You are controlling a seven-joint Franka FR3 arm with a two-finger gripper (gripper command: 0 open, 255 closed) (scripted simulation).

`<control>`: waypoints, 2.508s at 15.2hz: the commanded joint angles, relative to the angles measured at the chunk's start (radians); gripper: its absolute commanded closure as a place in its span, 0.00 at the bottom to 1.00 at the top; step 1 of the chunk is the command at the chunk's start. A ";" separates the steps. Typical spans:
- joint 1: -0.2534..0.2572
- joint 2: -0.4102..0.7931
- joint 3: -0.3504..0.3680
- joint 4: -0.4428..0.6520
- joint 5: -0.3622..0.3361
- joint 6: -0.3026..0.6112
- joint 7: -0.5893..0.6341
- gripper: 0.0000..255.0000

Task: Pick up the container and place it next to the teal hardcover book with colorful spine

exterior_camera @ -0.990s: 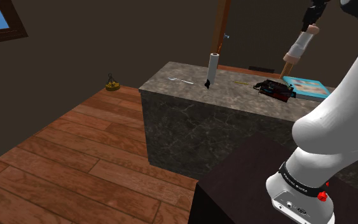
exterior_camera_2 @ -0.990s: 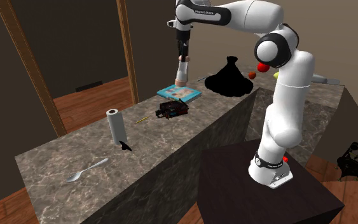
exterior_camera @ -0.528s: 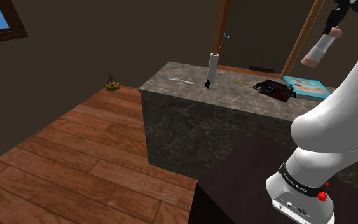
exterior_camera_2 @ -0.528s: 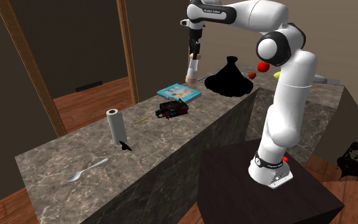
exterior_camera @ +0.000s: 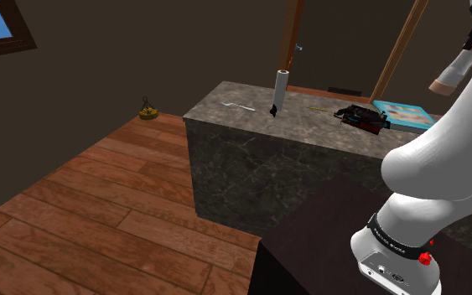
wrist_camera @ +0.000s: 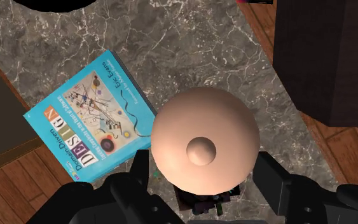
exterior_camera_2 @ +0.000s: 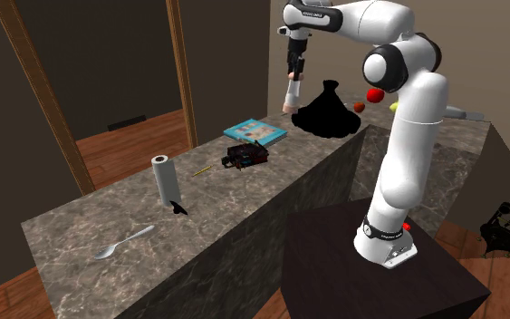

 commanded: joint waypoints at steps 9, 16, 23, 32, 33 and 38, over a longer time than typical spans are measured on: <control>-0.048 0.014 -0.036 -0.082 0.024 0.093 -0.090 1.00; -0.040 -0.008 -0.032 -0.198 0.009 0.192 -0.080 1.00; -0.037 -0.014 -0.030 -0.298 0.005 0.288 -0.077 1.00; -0.038 0.000 -0.030 -0.406 0.016 0.406 -0.083 1.00; -0.038 0.002 -0.030 -0.417 0.018 0.419 -0.085 1.00; -0.041 0.021 -0.029 -0.468 0.034 0.483 -0.095 1.00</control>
